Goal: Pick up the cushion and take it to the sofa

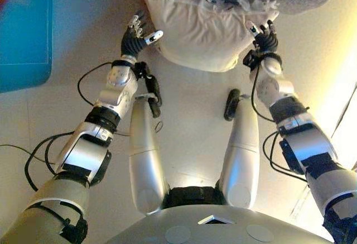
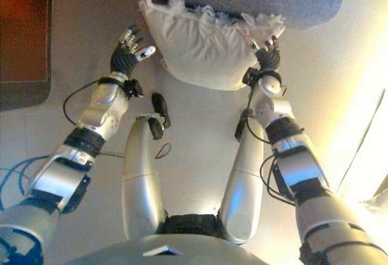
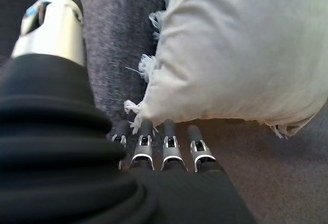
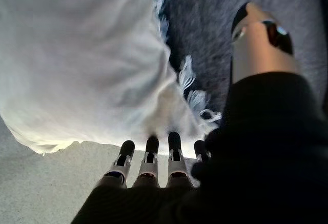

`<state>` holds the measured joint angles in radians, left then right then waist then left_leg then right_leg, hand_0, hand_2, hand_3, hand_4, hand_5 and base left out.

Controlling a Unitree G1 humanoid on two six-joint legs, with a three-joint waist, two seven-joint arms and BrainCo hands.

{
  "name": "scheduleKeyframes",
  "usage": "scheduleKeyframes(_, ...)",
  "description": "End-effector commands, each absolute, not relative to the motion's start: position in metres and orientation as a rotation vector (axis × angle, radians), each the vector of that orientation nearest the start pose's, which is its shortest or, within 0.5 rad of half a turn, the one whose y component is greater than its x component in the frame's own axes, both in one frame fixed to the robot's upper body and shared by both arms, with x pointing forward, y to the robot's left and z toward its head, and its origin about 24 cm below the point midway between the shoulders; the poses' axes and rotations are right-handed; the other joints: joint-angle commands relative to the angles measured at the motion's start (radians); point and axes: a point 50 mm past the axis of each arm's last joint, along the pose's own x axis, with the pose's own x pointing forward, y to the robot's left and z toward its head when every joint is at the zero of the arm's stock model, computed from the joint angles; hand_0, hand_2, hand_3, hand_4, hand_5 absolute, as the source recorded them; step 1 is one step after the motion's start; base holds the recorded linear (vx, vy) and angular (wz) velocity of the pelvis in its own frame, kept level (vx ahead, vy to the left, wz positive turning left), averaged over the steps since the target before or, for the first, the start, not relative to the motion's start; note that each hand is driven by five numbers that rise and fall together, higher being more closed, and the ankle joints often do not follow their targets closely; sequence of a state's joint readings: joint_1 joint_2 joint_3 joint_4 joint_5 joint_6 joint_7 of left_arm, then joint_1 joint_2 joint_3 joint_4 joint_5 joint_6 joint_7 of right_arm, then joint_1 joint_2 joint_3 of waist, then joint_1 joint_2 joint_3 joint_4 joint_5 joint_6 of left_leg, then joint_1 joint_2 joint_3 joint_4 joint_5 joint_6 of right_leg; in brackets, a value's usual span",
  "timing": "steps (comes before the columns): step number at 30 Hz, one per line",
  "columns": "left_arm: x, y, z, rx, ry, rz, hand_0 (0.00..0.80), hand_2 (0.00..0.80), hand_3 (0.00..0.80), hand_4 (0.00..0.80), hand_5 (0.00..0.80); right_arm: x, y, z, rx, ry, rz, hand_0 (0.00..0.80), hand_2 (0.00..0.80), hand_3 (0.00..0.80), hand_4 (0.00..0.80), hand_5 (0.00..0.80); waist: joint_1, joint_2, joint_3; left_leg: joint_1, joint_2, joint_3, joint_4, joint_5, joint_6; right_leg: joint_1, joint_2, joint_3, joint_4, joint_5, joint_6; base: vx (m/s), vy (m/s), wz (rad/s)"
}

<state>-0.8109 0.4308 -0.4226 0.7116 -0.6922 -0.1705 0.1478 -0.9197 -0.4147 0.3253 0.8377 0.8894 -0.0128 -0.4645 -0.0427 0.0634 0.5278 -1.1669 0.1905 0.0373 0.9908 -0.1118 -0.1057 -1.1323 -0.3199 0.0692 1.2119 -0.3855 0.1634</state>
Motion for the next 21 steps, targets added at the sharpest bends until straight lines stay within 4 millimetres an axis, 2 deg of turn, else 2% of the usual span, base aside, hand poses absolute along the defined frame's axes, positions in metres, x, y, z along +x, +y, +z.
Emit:
scheduleKeyframes(1,0.396,0.162,0.156,-0.095,-0.152,-0.011,0.0,0.0,0.0,0.0,0.0,0.401,-0.207,0.147,0.256,0.086,-0.399,0.0,0.0,0.0,0.0,0.0,-0.025,0.063,-0.03,-0.017,0.048,-0.003,0.081,-0.108,0.0,-0.063,0.008,-0.002,-0.054,0.154,-0.063,0.056,0.048,0.02)
scheduleKeyframes(5,0.403,0.181,0.165,-0.032,-0.138,0.147,0.0,0.0,0.0,0.0,0.0,0.402,-0.218,0.149,0.246,0.094,-0.465,0.0,0.0,0.0,0.0,0.0,-0.032,0.053,-0.03,-0.065,0.049,-0.009,0.151,-0.135,0.006,-0.106,0.014,0.004,0.0,0.132,-0.07,0.044,0.029,0.05)
scheduleKeyframes(7,0.404,0.185,0.169,0.005,-0.138,0.189,0.0,0.0,0.0,0.0,0.0,0.401,-0.218,0.148,0.255,0.097,-0.496,0.0,0.0,0.0,0.0,0.0,-0.036,0.045,-0.024,-0.077,0.051,-0.011,0.167,-0.143,0.009,-0.115,0.019,0.003,0.009,0.127,-0.072,0.0,0.0,0.0)
scheduleKeyframes(13,0.407,0.196,0.171,0.031,-0.11,0.321,0.0,0.0,0.0,0.0,0.0,0.397,-0.222,0.137,0.246,0.143,-0.532,0.0,0.0,0.0,0.0,0.0,-0.045,0.03,-0.01,-0.098,0.053,-0.016,0.197,-0.148,0.013,-0.133,0.03,0.009,0.03,0.127,-0.074,0.02,0.025,-0.06)
scheduleKeyframes(15,0.408,0.206,0.174,0.051,-0.104,0.402,0.0,0.0,0.0,0.0,0.0,0.397,-0.227,0.133,0.242,0.172,-0.548,0.0,0.0,0.0,0.0,0.0,-0.047,0.027,-0.009,-0.107,0.056,-0.017,0.215,-0.153,0.012,-0.141,0.032,0.012,0.042,0.123,-0.074,0.007,0.015,-0.01)
scheduleKeyframes(19,0.409,0.215,0.178,0.02,-0.096,0.452,0.0,0.0,0.0,0.0,0.0,0.399,-0.232,0.132,0.229,0.197,-0.529,0.0,0.0,0.0,0.0,0.0,-0.043,0.024,-0.008,-0.106,0.057,-0.017,0.229,-0.163,0.012,-0.142,0.029,0.012,0.049,0.119,-0.076,0.0,0.0,0.0)
scheduleKeyframes(21,0.41,0.215,0.178,0.024,-0.084,0.425,0.0,0.0,0.0,0.0,0.0,0.401,-0.232,0.132,0.226,0.19,-0.452,0.0,0.0,0.0,0.0,0.0,-0.042,0.023,-0.008,-0.109,0.059,-0.017,0.24,-0.166,0.014,-0.145,0.026,0.012,0.056,0.117,-0.077,0.0,0.0,0.0)
